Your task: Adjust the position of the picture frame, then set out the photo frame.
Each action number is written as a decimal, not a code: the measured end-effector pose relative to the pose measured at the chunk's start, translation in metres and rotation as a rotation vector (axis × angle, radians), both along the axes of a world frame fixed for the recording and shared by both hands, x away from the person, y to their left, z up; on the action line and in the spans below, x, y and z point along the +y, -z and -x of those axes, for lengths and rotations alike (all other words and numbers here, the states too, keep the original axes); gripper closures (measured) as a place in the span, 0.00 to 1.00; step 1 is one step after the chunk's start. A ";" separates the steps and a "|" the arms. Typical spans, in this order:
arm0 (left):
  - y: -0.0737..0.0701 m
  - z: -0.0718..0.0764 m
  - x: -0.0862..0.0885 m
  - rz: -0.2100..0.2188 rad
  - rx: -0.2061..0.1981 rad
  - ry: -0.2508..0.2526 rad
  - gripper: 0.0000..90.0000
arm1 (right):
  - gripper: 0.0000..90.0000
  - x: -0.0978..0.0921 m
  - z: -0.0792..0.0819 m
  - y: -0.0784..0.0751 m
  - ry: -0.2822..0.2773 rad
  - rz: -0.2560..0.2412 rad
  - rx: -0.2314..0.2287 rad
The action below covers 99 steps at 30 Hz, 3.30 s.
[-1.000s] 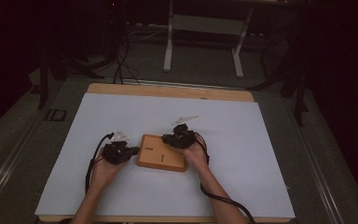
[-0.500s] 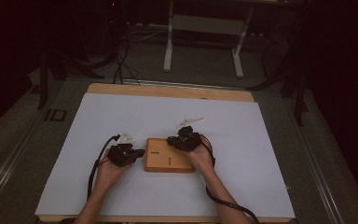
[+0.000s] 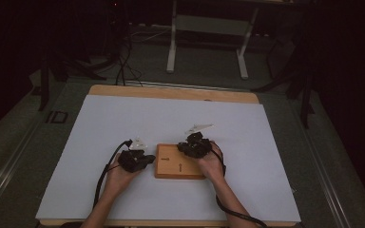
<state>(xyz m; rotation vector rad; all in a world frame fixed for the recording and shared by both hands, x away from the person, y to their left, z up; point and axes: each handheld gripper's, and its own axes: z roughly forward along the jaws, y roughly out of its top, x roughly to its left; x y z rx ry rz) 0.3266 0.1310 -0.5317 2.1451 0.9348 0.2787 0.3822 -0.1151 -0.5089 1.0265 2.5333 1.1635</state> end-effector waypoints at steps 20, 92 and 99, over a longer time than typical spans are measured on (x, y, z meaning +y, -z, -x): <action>0.000 0.002 -0.002 0.008 0.009 0.005 0.98 | 0.94 -0.005 -0.008 0.009 -0.010 -0.042 0.027; -0.017 0.003 -0.004 0.087 -0.050 0.000 0.65 | 0.64 -0.075 0.031 0.005 -0.007 -0.002 -0.072; -0.018 -0.004 -0.011 0.075 -0.060 0.001 0.64 | 0.64 -0.087 0.036 0.006 0.009 0.008 -0.078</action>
